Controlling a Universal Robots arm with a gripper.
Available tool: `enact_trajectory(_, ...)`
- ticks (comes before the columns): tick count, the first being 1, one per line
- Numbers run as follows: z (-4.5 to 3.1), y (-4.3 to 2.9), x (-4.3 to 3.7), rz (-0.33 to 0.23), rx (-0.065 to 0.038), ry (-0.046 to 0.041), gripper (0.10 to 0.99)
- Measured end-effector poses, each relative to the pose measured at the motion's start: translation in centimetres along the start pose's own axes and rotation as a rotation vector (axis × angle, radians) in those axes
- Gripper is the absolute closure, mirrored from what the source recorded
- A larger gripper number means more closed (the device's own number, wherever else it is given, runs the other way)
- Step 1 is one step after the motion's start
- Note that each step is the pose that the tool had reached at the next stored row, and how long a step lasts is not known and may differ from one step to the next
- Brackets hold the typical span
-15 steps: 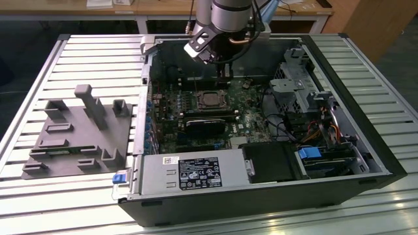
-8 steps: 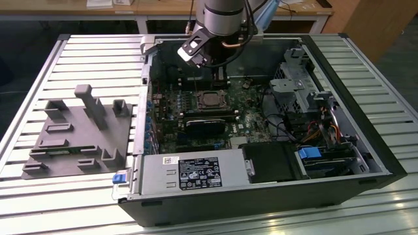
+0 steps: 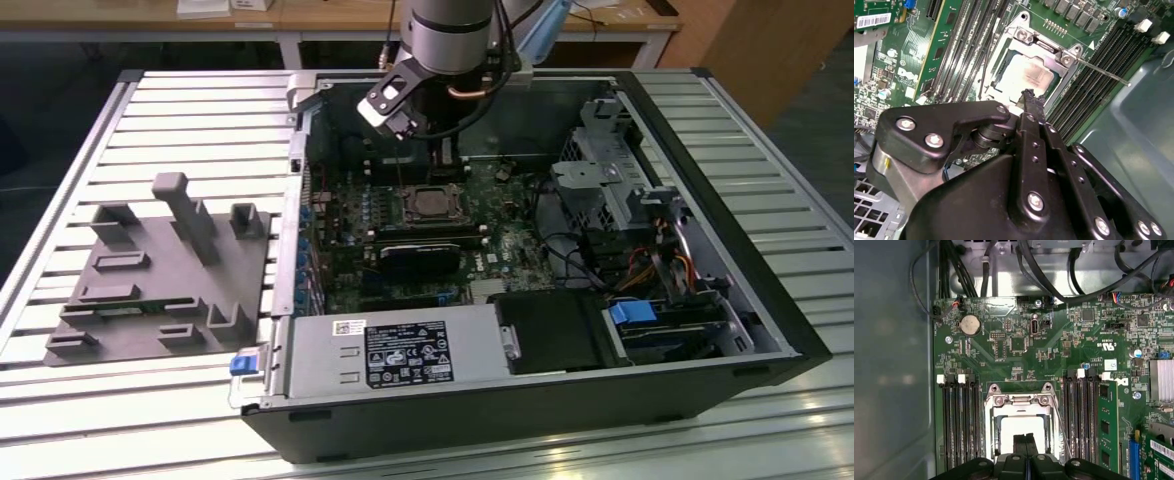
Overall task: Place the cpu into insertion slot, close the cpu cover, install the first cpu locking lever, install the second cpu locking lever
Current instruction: 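Close the cpu cover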
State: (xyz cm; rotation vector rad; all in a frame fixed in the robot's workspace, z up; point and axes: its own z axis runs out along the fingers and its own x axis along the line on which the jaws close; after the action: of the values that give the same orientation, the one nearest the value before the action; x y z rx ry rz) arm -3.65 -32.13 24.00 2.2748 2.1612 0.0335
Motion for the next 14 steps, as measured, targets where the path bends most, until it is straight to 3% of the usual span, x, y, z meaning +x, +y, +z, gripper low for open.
enact_trajectory(5,0.0,0.0,0.0,-0.039,0.0,0.0,0.984)
enact_trajectory(14,0.03,0.0,0.0,-0.203,0.002,-0.0011,0.984)
